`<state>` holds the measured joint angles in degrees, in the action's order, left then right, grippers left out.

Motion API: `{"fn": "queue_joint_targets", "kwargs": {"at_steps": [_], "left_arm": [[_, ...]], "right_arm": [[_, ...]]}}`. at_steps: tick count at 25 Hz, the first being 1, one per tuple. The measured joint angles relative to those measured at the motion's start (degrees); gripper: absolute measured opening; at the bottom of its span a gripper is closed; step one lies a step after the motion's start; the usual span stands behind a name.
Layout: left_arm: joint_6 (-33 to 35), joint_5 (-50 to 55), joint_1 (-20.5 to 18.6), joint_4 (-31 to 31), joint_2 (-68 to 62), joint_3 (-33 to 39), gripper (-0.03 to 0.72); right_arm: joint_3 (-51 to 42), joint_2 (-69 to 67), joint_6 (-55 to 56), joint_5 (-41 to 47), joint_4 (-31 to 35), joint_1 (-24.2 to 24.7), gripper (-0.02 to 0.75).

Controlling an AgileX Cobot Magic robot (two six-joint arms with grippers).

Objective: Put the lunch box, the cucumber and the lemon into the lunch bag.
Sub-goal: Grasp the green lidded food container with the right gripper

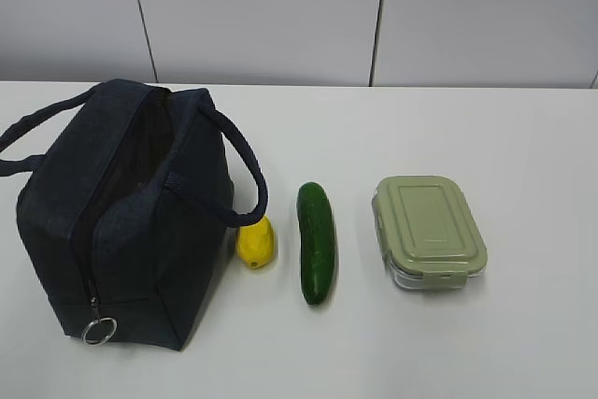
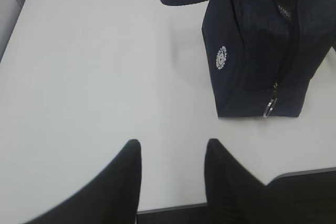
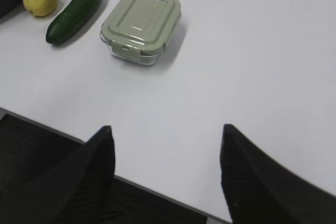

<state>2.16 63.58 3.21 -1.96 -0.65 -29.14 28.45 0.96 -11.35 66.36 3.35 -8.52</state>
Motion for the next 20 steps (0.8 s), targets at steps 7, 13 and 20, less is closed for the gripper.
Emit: {"fn": "queue_joint_targets", "kwargs": {"at_steps": [7,13,20], "left_arm": [[0.0,0.0,0.0,0.0,0.0,0.0,0.269],[0.0,0.0,0.0,0.0,0.0,0.0,0.254],[0.0,0.0,0.0,0.0,0.0,0.0,0.247]], "right_arm": [[0.0,0.0,0.0,0.0,0.0,0.0,0.474],[0.0,0.0,0.0,0.0,0.0,0.0,0.474],[0.0,0.0,0.0,0.0,-1.2,0.0,0.474]]}}
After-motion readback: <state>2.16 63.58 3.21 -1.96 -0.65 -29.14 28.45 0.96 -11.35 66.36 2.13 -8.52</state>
